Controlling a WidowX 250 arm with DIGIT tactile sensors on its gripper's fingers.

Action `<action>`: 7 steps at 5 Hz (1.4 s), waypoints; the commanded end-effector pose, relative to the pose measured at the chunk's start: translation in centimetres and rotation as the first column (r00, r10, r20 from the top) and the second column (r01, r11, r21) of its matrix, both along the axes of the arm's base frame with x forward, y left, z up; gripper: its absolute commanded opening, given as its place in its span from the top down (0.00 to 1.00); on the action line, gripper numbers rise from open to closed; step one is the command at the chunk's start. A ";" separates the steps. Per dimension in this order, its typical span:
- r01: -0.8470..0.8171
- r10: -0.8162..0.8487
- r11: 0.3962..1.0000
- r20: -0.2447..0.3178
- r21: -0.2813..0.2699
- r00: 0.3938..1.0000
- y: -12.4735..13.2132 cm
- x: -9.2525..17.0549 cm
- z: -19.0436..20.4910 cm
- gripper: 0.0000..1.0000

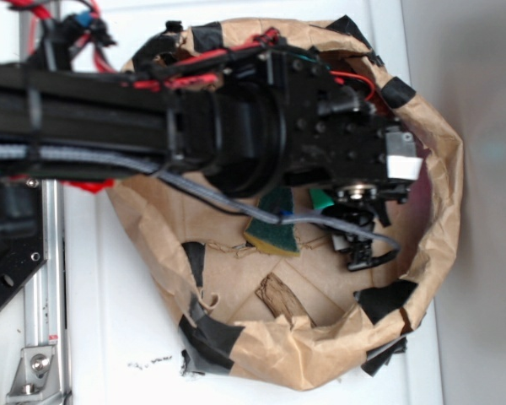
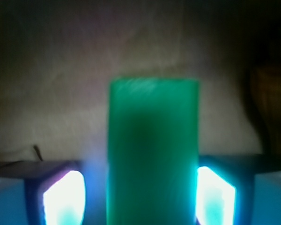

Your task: Grab the green block.

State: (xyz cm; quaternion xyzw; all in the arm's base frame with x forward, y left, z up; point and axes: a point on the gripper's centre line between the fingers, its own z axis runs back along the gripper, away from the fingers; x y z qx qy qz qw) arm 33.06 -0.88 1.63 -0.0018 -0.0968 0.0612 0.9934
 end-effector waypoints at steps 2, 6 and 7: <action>0.085 -0.083 0.995 -0.040 0.048 0.996 1.0 -1.8 4.5 1.00; 0.235 -0.247 0.965 0.091 0.118 0.965 1.4 -6.8 15.4 1.00; 0.231 -0.240 0.966 0.076 0.115 0.968 1.8 -6.2 14.9 1.00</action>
